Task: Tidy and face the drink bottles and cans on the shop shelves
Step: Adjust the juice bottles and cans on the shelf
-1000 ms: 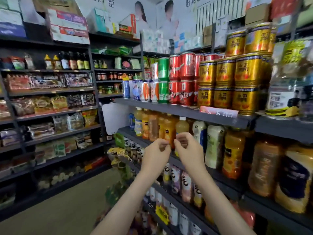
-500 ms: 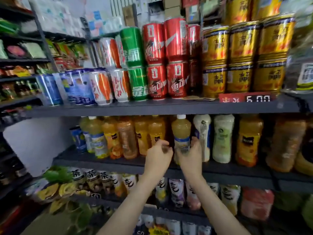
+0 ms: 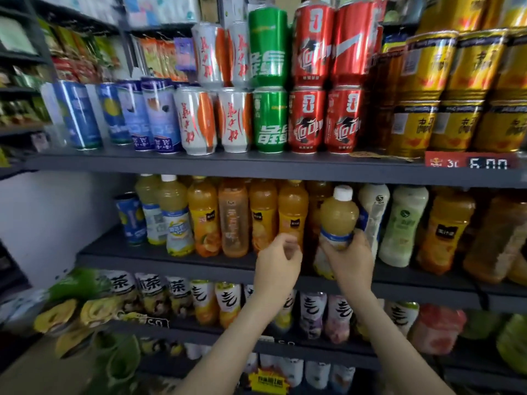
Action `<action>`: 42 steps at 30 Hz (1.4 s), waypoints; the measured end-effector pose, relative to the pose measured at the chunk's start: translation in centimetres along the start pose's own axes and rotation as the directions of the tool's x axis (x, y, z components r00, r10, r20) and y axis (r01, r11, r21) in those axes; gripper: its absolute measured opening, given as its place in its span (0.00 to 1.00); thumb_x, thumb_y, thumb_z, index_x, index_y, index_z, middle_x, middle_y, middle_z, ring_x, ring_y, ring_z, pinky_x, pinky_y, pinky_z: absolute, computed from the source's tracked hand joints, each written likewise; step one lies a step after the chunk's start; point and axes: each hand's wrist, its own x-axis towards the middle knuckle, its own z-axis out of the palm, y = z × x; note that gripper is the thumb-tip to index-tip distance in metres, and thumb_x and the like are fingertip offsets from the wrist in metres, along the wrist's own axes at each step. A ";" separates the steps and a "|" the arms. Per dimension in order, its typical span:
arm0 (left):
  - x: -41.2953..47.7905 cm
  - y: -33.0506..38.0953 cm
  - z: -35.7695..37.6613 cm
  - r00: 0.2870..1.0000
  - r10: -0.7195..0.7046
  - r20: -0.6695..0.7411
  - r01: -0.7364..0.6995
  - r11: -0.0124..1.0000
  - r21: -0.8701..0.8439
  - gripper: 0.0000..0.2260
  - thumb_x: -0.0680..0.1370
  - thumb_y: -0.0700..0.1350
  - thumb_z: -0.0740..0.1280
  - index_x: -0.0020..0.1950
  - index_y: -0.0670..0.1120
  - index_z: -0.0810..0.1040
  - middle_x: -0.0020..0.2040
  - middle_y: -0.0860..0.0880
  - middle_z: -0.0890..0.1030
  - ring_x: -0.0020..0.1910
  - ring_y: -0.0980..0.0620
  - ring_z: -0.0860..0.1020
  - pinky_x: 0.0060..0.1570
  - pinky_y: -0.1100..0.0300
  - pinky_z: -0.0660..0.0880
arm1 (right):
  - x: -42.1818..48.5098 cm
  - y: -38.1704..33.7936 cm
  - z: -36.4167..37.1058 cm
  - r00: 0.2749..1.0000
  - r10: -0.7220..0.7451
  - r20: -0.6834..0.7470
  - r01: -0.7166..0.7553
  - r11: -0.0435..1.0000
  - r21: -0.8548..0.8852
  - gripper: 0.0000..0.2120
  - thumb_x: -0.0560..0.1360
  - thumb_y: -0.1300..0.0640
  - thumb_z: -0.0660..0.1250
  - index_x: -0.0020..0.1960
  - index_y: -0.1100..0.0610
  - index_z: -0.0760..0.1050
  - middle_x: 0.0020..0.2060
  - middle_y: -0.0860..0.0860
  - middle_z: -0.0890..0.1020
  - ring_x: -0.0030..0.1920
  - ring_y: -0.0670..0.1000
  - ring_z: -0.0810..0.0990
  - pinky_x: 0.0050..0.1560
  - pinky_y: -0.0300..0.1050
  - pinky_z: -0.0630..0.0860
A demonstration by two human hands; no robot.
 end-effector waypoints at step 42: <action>7.4 -23.1 -35.3 0.928 -0.047 -0.371 0.077 0.995 0.065 0.20 0.70 0.49 0.74 0.59 0.46 0.74 0.49 0.54 0.75 0.48 0.58 0.72 0.44 0.67 0.65 | -14.5 -24.5 32.0 0.967 -0.112 0.231 0.035 0.949 0.314 0.21 0.68 0.51 0.76 0.56 0.53 0.73 0.49 0.47 0.80 0.50 0.45 0.78 0.46 0.33 0.72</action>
